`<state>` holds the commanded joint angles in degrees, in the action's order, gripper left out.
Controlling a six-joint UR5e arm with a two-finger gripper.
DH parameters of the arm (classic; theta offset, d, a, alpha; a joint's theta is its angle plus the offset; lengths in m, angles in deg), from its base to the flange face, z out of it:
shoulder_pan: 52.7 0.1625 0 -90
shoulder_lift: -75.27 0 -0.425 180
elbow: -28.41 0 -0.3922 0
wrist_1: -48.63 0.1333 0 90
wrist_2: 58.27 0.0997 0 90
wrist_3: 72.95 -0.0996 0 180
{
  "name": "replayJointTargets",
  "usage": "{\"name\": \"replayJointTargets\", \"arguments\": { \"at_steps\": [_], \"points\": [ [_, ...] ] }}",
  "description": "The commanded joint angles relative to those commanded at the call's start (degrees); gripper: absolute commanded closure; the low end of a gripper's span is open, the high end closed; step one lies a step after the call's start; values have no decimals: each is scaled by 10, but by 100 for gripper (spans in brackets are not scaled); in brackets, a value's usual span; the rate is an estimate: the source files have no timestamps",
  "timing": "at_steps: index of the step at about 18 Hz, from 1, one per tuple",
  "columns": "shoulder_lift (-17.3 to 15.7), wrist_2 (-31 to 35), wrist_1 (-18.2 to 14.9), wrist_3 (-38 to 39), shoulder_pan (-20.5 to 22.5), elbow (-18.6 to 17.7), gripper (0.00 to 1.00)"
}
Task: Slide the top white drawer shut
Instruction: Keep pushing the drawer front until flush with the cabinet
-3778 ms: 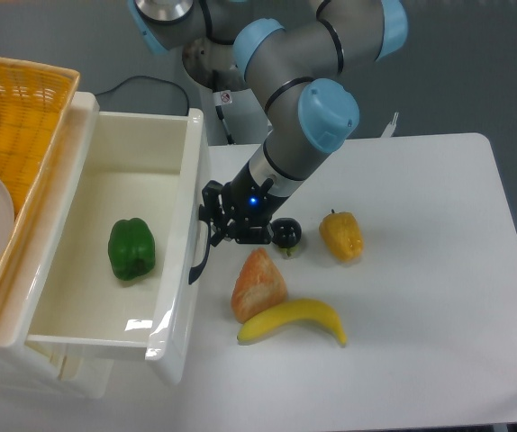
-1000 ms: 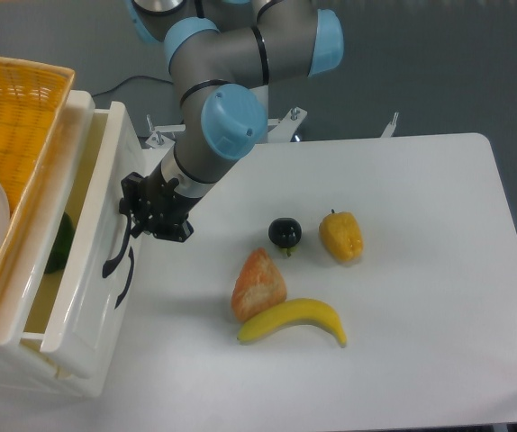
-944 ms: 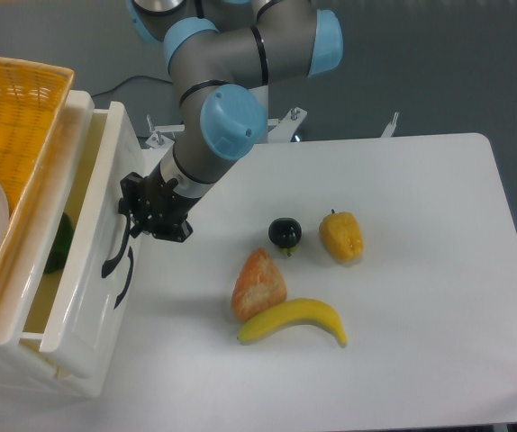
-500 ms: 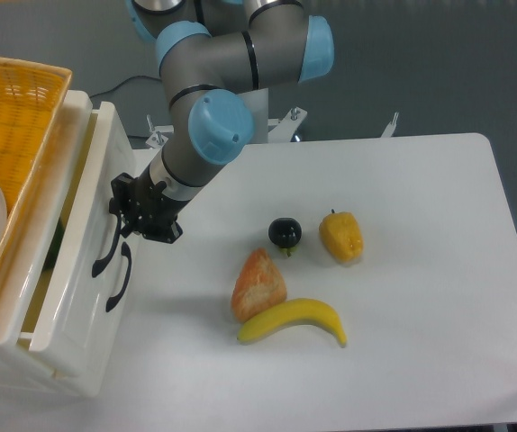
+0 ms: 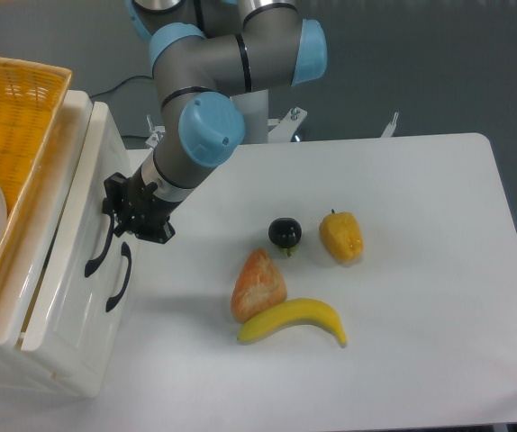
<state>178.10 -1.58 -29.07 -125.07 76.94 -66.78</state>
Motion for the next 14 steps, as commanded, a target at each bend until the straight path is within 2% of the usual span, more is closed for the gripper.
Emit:
{"name": "replayJointTargets", "arguments": {
  "at_steps": [10, 14],
  "points": [
    [4, 0, 4, 0, -7, 0, 99],
    [6, 1, 4, -3, -2, 1, 92]
  ]
}}
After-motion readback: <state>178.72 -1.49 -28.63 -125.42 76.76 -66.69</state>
